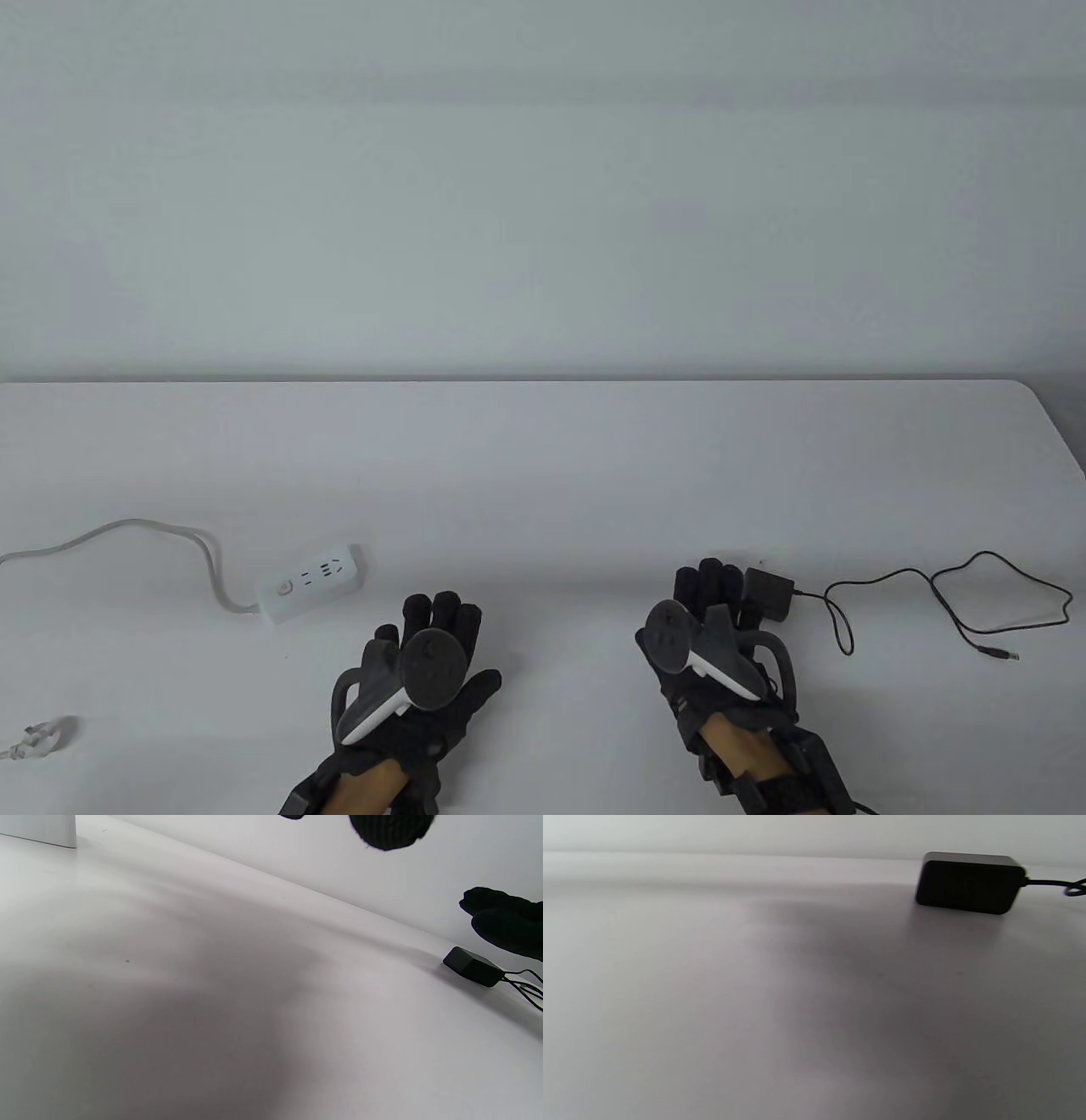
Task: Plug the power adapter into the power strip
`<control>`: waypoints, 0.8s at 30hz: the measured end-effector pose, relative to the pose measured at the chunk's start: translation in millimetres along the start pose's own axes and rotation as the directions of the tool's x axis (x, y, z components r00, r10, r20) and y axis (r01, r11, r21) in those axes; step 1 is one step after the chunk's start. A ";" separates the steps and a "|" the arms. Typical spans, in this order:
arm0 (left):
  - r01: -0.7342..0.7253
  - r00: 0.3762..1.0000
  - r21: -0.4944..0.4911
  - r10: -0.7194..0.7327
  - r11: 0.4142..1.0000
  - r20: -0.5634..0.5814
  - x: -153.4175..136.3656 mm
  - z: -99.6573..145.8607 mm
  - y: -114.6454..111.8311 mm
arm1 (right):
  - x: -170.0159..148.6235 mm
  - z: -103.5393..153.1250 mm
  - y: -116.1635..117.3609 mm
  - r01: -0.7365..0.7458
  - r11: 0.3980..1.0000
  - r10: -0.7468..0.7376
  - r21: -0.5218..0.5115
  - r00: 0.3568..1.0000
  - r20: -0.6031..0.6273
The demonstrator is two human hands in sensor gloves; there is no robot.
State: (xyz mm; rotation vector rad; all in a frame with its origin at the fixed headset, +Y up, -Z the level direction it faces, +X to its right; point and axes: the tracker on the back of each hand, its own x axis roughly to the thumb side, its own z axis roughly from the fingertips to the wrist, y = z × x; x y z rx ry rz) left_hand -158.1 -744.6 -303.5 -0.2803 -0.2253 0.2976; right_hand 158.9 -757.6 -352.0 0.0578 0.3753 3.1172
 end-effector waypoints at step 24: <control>-0.048 0.998 -0.023 0.047 0.999 -0.033 -11.4 0.2 2.9 | -64.5 -70.0 19.0 -0.100 0.977 0.165 0.187 0.912 -0.375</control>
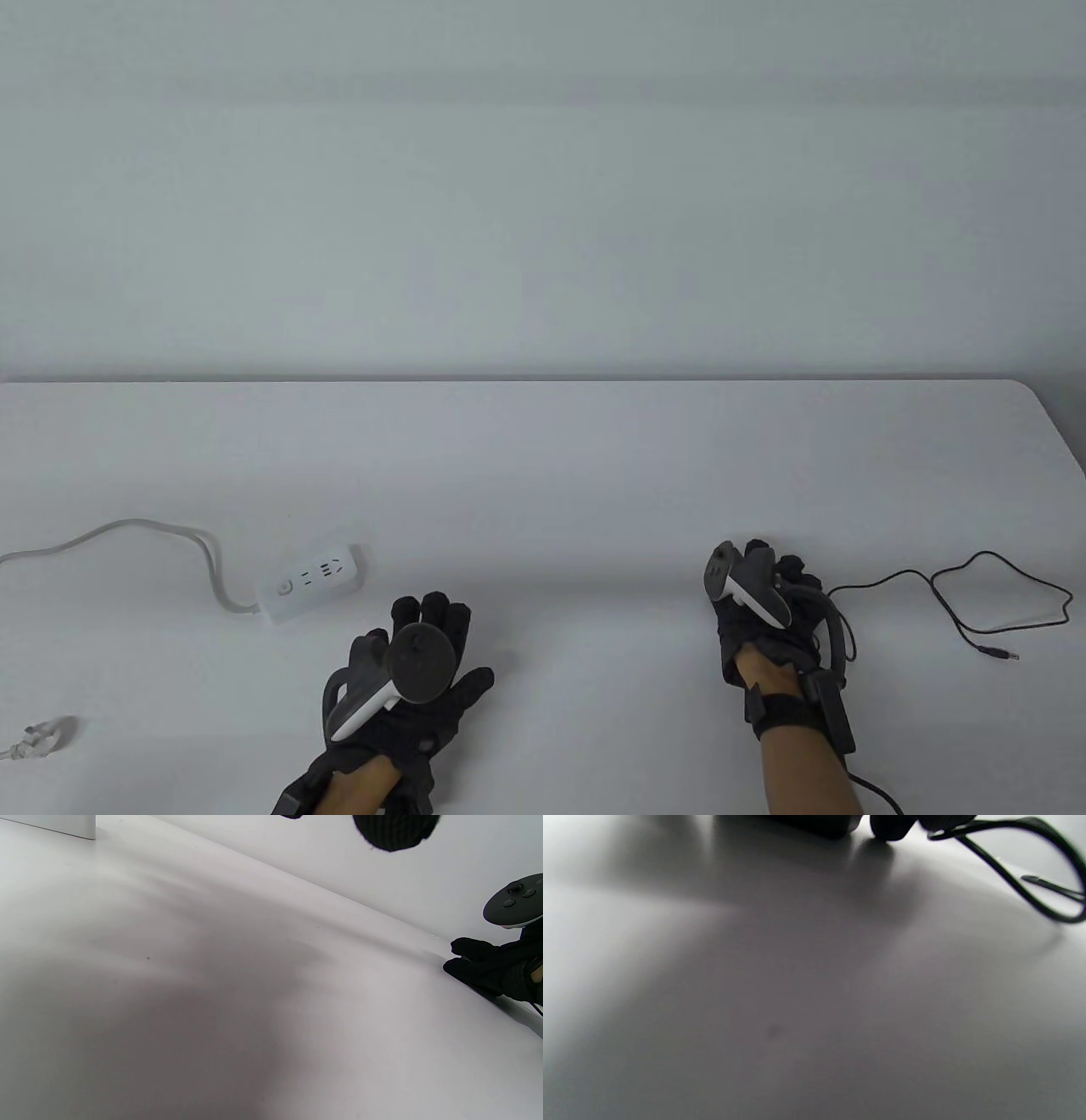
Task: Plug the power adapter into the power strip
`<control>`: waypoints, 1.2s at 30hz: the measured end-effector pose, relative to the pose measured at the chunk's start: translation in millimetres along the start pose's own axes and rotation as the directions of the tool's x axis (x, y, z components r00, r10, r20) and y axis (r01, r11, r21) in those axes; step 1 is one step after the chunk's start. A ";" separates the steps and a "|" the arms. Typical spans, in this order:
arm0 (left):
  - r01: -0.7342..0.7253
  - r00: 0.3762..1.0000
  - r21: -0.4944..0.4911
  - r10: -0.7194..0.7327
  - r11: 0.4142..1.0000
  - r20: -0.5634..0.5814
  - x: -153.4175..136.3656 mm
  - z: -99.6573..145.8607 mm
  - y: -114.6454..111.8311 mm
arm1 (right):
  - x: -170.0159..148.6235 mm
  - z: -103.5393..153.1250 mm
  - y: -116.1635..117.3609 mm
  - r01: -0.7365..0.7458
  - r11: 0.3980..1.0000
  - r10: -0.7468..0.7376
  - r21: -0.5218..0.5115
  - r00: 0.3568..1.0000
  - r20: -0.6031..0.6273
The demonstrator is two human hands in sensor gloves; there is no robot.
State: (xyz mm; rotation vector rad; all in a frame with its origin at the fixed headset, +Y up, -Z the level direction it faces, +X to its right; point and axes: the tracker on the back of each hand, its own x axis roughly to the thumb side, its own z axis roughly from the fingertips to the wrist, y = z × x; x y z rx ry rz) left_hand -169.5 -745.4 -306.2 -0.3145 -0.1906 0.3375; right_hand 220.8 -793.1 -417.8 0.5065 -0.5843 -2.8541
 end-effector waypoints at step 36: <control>-0.043 0.998 -0.009 0.043 0.999 -0.041 -11.7 1.5 5.4 | -27.4 53.7 -45.7 0.092 0.942 -0.052 -0.322 0.990 0.130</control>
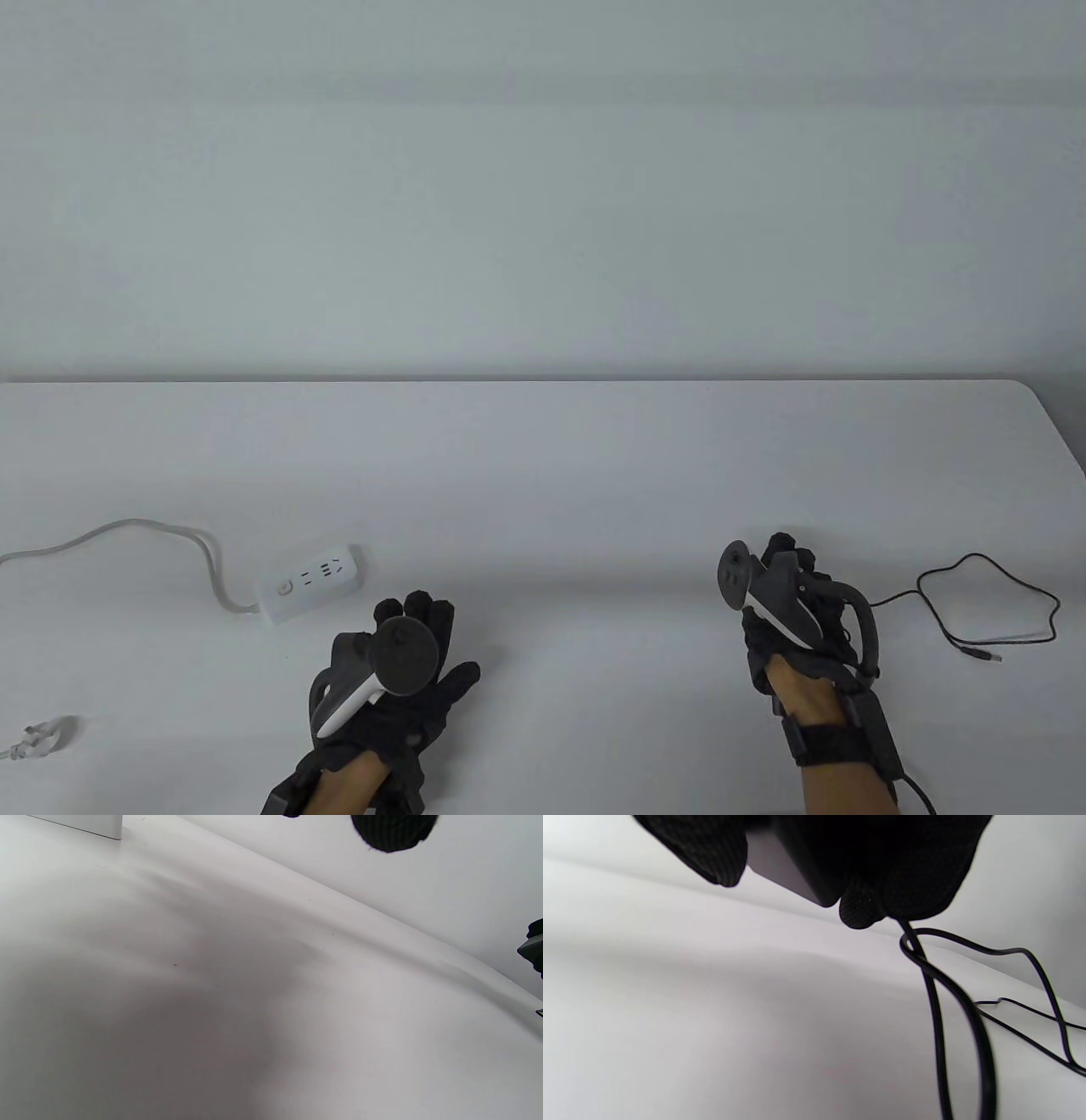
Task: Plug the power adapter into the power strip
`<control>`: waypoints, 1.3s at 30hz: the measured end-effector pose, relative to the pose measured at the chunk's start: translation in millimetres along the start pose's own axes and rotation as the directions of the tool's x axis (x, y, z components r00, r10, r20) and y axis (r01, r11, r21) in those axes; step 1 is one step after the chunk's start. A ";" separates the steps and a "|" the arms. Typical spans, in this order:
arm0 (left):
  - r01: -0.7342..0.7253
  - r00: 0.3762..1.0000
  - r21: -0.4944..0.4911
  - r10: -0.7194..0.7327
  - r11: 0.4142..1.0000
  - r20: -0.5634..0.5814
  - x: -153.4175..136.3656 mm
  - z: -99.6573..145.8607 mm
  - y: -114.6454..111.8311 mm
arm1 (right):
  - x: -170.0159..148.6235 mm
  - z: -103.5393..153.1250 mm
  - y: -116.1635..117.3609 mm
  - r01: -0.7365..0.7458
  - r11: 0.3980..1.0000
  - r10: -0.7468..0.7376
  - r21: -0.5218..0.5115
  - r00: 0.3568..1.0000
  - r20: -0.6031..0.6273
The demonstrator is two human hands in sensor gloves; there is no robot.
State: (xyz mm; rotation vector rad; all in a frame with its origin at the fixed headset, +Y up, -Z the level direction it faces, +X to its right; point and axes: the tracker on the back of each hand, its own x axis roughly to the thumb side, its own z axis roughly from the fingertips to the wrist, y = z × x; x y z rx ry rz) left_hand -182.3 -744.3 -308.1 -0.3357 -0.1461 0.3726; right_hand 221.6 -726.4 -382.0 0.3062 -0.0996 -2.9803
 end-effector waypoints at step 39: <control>-0.158 0.959 0.180 0.194 0.971 -0.206 -100.3 -29.9 37.8 | 115.4 119.3 -33.4 0.179 0.981 -0.120 -0.077 0.865 0.488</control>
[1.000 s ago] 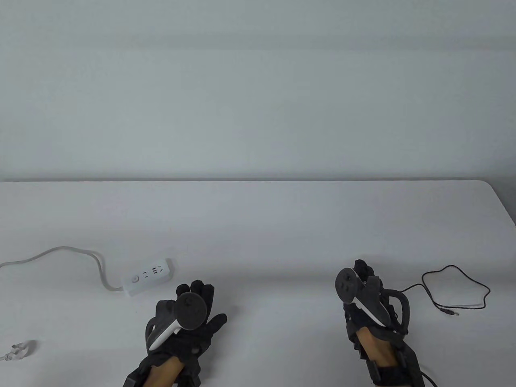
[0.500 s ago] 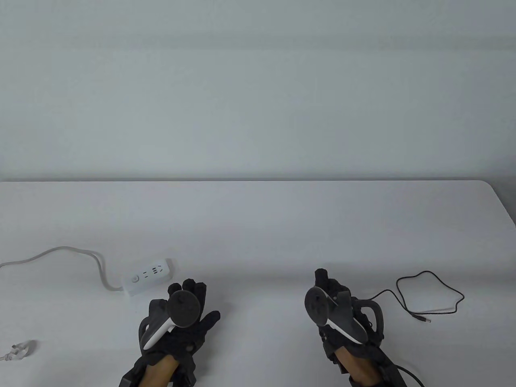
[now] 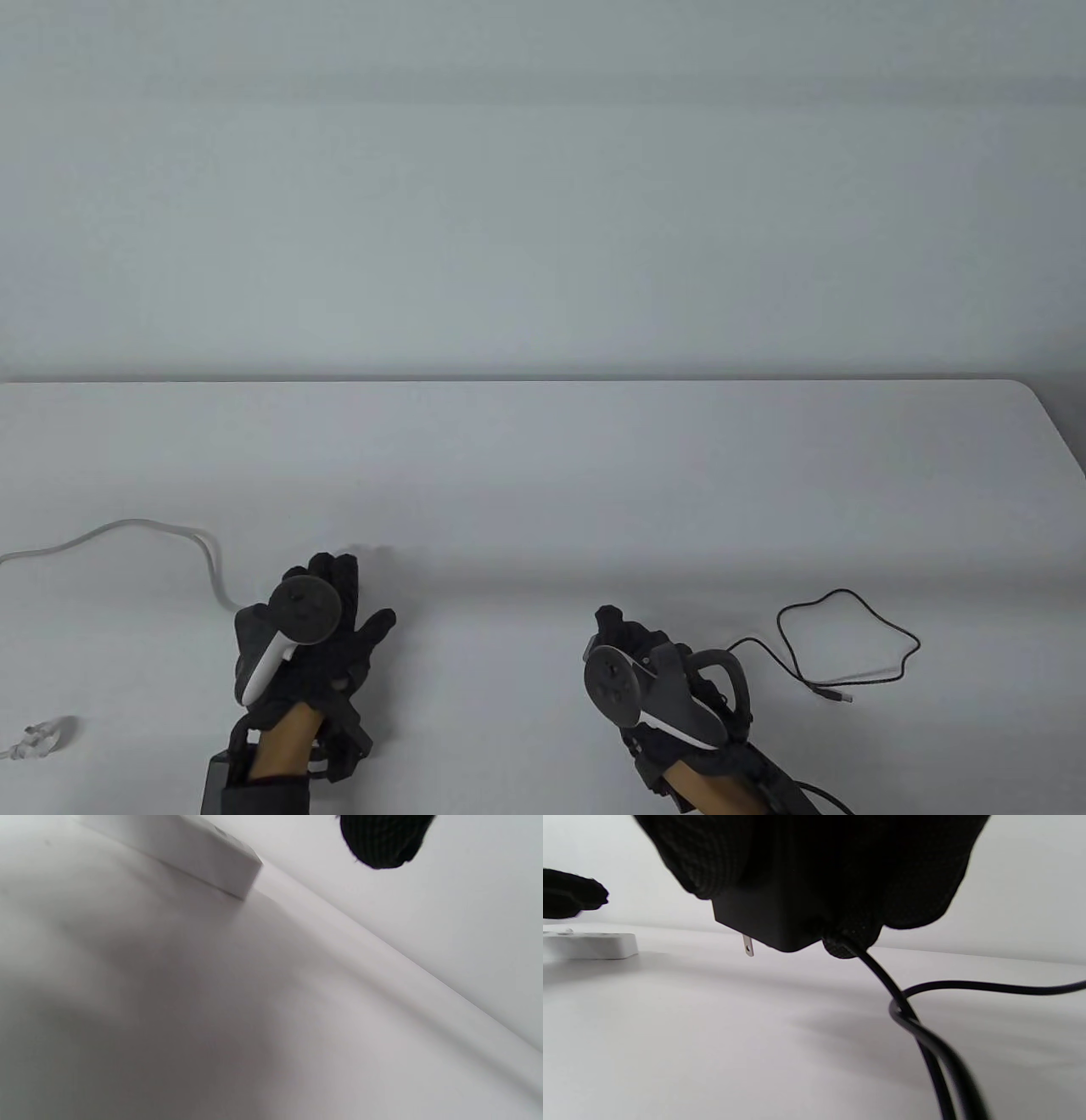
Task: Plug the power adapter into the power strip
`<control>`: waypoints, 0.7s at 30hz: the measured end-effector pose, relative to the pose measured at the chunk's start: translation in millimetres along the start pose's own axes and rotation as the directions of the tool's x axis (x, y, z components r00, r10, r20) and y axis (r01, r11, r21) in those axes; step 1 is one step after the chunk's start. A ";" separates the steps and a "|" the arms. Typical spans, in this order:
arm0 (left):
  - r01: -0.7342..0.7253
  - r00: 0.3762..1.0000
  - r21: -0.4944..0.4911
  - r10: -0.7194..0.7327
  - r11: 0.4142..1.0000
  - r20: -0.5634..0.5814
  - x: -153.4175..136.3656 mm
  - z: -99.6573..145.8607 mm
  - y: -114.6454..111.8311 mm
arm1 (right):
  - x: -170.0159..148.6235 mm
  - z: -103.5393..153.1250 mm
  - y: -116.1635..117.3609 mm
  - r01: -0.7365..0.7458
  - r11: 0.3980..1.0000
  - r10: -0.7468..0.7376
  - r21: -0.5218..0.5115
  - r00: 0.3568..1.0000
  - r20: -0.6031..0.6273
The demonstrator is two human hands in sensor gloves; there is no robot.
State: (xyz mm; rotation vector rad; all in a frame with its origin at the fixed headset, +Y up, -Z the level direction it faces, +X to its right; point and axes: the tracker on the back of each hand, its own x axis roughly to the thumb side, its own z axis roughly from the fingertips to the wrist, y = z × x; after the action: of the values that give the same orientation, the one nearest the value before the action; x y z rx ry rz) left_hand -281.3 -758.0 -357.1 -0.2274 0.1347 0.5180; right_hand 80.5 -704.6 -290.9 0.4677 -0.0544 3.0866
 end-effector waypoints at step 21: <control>0.145 0.964 0.008 -0.139 0.989 -0.227 -45.8 -31.1 12.0 | 48.0 15.3 10.0 0.056 0.995 -0.073 0.084 0.973 0.218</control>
State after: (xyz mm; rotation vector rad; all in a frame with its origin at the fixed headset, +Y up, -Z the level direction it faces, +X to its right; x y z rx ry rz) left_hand -328.9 -777.3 -380.8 -0.2692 0.3443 0.3459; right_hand 39.0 -714.5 -262.3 0.7980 0.0767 2.9677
